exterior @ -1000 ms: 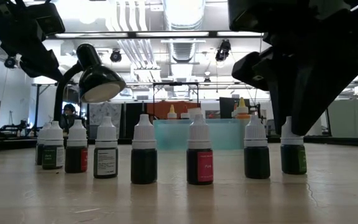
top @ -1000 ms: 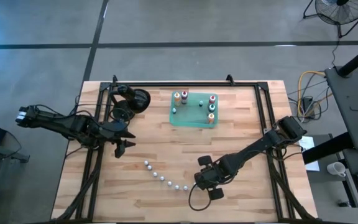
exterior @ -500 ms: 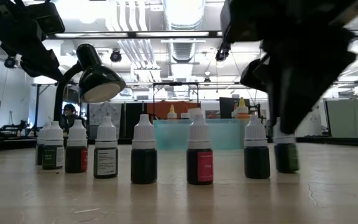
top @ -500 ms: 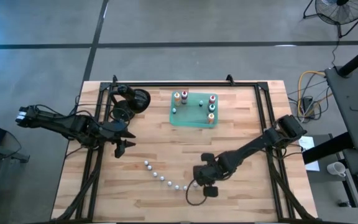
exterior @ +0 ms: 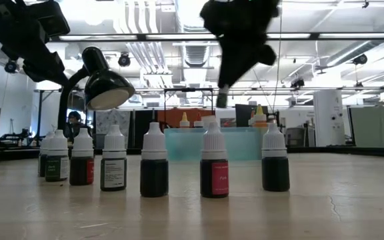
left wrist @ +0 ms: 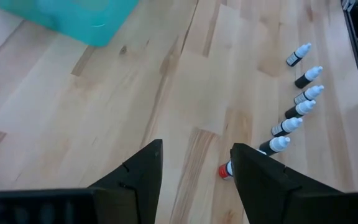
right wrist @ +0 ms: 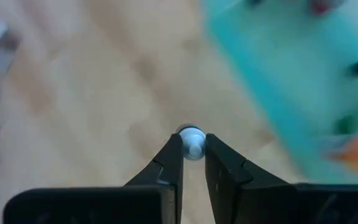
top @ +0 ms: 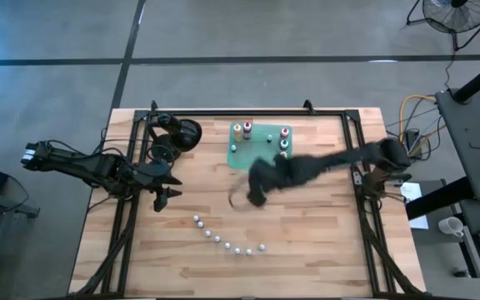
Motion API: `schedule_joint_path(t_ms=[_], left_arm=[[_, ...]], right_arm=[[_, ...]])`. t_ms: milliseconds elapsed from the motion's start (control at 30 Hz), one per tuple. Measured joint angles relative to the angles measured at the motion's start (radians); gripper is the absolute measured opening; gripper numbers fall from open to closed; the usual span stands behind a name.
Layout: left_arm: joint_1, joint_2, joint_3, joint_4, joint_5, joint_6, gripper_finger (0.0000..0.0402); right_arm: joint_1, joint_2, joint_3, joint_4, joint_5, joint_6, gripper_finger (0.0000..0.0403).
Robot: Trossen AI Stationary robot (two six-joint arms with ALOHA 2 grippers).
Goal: Pick & Place food coloring
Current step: Put the right small green food coloring bottle into the green bin
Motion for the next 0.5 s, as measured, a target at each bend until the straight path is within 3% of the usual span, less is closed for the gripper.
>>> schedule_joint_path(t_ms=[267,500], left_arm=[[0.0,0.0,0.0,0.009,0.01,-0.017,0.0163],[-0.001,-0.003,0.0,0.008,0.02,-0.052,0.0163]], right_arm=[[-0.292,0.104,0.193,-0.093,-0.047,-0.054,0.0035],[-0.379,0.261,0.328,-0.091,-0.113,-0.123,0.0034]])
